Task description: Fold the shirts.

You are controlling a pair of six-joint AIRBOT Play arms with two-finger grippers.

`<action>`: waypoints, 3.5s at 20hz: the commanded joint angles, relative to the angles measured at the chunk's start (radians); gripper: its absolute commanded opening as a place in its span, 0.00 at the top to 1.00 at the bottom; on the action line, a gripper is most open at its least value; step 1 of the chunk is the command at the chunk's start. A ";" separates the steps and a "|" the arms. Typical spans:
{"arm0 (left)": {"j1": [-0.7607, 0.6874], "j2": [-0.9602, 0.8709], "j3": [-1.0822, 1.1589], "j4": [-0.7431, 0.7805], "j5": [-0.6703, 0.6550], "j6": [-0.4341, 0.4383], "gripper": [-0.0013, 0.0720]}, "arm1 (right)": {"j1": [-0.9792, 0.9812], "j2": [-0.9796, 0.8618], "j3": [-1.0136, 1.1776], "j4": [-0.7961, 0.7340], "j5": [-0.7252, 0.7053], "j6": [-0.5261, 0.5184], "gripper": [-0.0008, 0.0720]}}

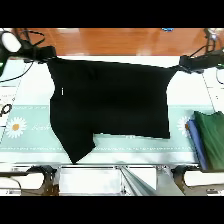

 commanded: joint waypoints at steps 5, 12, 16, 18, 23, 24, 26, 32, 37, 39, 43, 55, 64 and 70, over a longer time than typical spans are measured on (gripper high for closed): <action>0.035 -0.187 0.142 -0.096 -0.080 0.003 0.96 | -0.003 -0.189 0.142 0.025 0.047 0.028 0.95; 0.071 -0.149 0.090 -0.100 -0.437 0.189 0.96 | -0.018 -0.112 0.002 -0.094 0.307 0.013 0.95; 0.071 -0.149 -0.045 -0.141 -0.492 0.246 0.96 | -0.011 -0.059 -0.176 -0.080 0.280 -0.020 0.95; 0.079 -0.150 -0.097 -0.141 -0.489 0.246 0.96 | -0.005 -0.059 -0.211 -0.075 0.253 -0.022 0.95; 0.099 -0.151 -0.145 -0.143 -0.449 0.243 0.96 | -0.001 -0.060 -0.225 -0.050 0.219 -0.022 0.95; 0.099 -0.150 -0.145 -0.143 -0.445 0.244 0.96 | -0.001 -0.060 -0.225 -0.050 0.215 -0.022 0.95; 0.099 -0.150 -0.145 -0.143 -0.448 0.226 0.83 | -0.001 -0.060 -0.224 -0.050 0.204 -0.003 0.70; 0.186 -0.039 -0.219 -0.119 -0.533 0.198 0.29 | -0.130 0.069 -0.240 -0.063 0.303 0.009 0.42; 0.529 0.278 -0.720 -0.336 -0.405 0.228 0.29 | -0.365 0.393 -0.586 0.049 0.164 -0.032 0.42; 0.682 0.393 -0.892 -0.505 -0.356 0.331 0.29 | -0.403 0.494 -0.758 0.151 0.140 -0.124 0.42; 0.819 0.452 -1.056 -0.479 -0.372 0.367 0.29 | -0.404 0.620 -0.973 0.282 0.118 -0.200 0.42; 0.579 0.422 -1.114 -0.519 -0.344 0.389 0.29 | -0.404 0.647 -1.004 0.306 0.205 -0.198 0.42; 0.418 0.354 -1.133 -0.553 -0.276 0.322 0.29 | -0.404 0.647 -1.004 0.306 0.206 -0.179 0.42; 0.328 0.356 -1.133 -0.552 -0.280 0.373 0.95 | -0.505 0.661 -0.982 0.275 0.330 -0.160 0.43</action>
